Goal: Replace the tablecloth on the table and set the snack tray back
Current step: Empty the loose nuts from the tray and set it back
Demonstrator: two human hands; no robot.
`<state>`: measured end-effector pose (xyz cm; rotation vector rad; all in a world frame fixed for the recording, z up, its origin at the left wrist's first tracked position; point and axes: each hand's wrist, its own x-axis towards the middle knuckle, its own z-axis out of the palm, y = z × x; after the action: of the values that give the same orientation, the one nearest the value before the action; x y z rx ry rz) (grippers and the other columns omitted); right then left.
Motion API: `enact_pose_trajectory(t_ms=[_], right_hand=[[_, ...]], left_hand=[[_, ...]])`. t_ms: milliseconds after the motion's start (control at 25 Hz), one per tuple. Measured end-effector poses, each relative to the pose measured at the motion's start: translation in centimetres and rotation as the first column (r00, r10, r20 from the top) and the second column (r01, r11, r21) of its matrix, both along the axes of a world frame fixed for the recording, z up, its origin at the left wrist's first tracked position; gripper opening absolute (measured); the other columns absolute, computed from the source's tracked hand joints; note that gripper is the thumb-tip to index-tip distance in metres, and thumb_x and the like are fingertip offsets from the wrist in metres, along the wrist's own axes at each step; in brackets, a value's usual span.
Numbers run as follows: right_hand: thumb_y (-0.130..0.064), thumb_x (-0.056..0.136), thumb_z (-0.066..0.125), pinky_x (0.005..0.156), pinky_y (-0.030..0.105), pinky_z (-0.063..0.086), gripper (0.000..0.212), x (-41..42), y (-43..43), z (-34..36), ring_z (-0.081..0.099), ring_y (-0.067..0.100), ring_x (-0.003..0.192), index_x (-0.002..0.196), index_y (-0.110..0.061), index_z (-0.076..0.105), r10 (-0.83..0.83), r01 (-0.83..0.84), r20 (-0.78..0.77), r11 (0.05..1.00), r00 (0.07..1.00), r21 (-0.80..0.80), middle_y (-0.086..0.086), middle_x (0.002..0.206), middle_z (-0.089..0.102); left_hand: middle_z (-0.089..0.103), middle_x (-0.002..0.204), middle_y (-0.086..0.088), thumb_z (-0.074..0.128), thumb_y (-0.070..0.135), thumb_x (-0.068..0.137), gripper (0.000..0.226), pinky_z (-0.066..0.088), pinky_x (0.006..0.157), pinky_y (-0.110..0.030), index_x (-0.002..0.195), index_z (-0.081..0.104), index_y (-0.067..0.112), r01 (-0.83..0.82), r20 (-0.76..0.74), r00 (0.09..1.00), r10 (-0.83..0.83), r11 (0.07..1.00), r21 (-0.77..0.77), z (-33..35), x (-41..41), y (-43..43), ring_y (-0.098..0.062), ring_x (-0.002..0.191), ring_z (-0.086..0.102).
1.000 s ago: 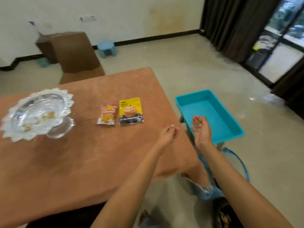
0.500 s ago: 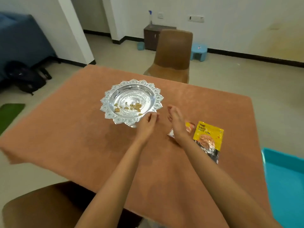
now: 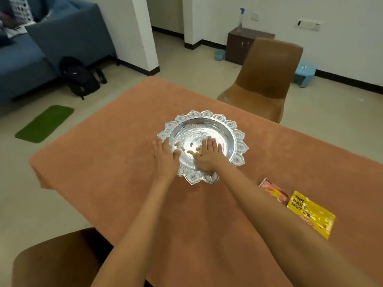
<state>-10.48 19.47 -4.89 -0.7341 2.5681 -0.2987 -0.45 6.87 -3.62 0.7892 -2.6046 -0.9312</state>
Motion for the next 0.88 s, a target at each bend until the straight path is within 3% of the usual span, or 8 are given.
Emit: enact_pose_trajectory(t_ms=[80, 200, 280, 360, 520, 720, 800, 880], right_hand=[[-0.043, 0.102, 0.016, 0.115, 0.041, -0.014, 0.068, 0.2, -2.9, -0.1, -0.019, 0.027, 0.144, 0.150, -0.004, -0.010, 0.079, -0.077, 0.031, 0.995, 0.996, -0.063, 0.016, 0.157, -0.018], [-0.037, 0.104, 0.018, 0.117, 0.040, -0.008, 0.060, 0.8, -5.0, -1.1, -0.014, 0.022, 0.146, 0.152, -0.007, -0.003, 0.223, -0.165, 0.109, 0.906, 0.969, -0.390, 0.011, 0.160, -0.009], [-0.030, 0.104, 0.025, 0.118, 0.039, 0.008, 0.052, -0.6, -5.7, -1.2, 0.009, 0.025, 0.145, 0.149, -0.005, 0.016, 0.099, -0.022, 0.097, 0.805, 0.990, -0.592, 0.013, 0.156, 0.016], [-0.025, 0.099, 0.030, 0.111, 0.036, 0.027, 0.044, -2.2, -7.0, -0.9, 0.037, 0.025, 0.128, 0.137, -0.003, 0.039, -0.019, 0.005, -0.014, 0.748, 1.000, -0.663, 0.017, 0.136, 0.044], [-0.027, 0.095, 0.034, 0.091, 0.035, 0.035, 0.036, -2.1, -8.8, -2.1, 0.046, 0.023, 0.101, 0.114, -0.005, 0.056, 0.167, -0.295, -0.263, 0.755, 0.950, -0.586, 0.010, 0.108, 0.055], [-0.035, 0.099, 0.028, 0.076, 0.036, 0.037, 0.035, -2.3, -7.4, -2.3, 0.040, 0.021, 0.081, 0.098, -0.009, 0.051, 0.511, -0.697, -0.528, 0.676, 0.678, -0.240, 0.006, 0.095, 0.047], [-0.031, 0.099, 0.032, 0.065, 0.036, 0.041, 0.034, -2.4, -7.1, -2.0, 0.046, 0.023, 0.072, 0.090, -0.007, 0.054, 0.559, -0.769, -0.591, 0.614, 0.582, -0.177, 0.008, 0.086, 0.051], [-0.031, 0.097, 0.034, 0.049, 0.033, 0.040, 0.032, -2.2, -7.0, -2.1, 0.052, 0.024, 0.061, 0.083, -0.009, 0.053, 0.567, -0.780, -0.622, 0.614, 0.539, -0.117, 0.007, 0.076, 0.053]], left_hand=[[0.019, 0.156, -0.019, 0.040, 0.012, 0.099, 0.049, 0.009, 0.119, -0.039, 0.146, 0.029, 0.002, -0.010, -0.069, 0.998, 0.015, 0.998, 0.069, -0.4, -1.1, -1.6, -0.030, 0.147, 0.008], [0.029, 0.152, -0.018, 0.039, 0.005, 0.098, 0.045, 0.015, 0.118, -0.036, 0.143, 0.035, 0.002, -0.041, -0.113, 0.992, 0.050, 0.996, 0.078, -1.9, -1.1, -1.8, -0.030, 0.145, 0.018], [0.031, 0.152, -0.018, 0.039, -0.002, 0.096, 0.047, 0.016, 0.118, -0.037, 0.143, 0.036, 0.002, -0.035, -0.134, 0.990, 0.042, 0.998, 0.056, -2.5, -1.0, -1.5, -0.029, 0.144, 0.020], [0.029, 0.153, -0.017, 0.039, -0.003, 0.096, 0.048, 0.016, 0.119, -0.036, 0.143, 0.034, 0.002, -0.031, -0.154, 0.987, 0.039, 0.998, 0.052, -2.6, -1.6, -1.8, -0.027, 0.145, 0.019], [0.025, 0.154, -0.016, 0.033, -0.003, 0.097, 0.047, 0.011, 0.118, -0.032, 0.144, 0.033, 0.001, -0.070, -0.154, 0.985, 0.075, 0.997, 0.040, -2.7, -2.1, -2.5, -0.027, 0.146, 0.015], [0.020, 0.157, -0.013, 0.030, -0.005, 0.096, 0.051, 0.007, 0.117, -0.029, 0.146, 0.028, 0.003, -0.079, -0.115, 0.990, 0.082, 0.996, 0.031, -2.6, -2.0, -4.2, -0.024, 0.147, 0.011], [0.020, 0.157, -0.013, 0.030, -0.007, 0.095, 0.052, 0.006, 0.117, -0.029, 0.146, 0.028, 0.003, -0.066, -0.101, 0.993, 0.069, 0.997, 0.026, -2.8, -1.9, -4.3, -0.023, 0.147, 0.010], [0.021, 0.156, -0.014, 0.030, -0.008, 0.094, 0.053, 0.006, 0.118, -0.030, 0.145, 0.029, 0.002, -0.059, -0.096, 0.994, 0.061, 0.998, 0.023, -3.0, -1.8, -4.2, -0.024, 0.147, 0.011]])
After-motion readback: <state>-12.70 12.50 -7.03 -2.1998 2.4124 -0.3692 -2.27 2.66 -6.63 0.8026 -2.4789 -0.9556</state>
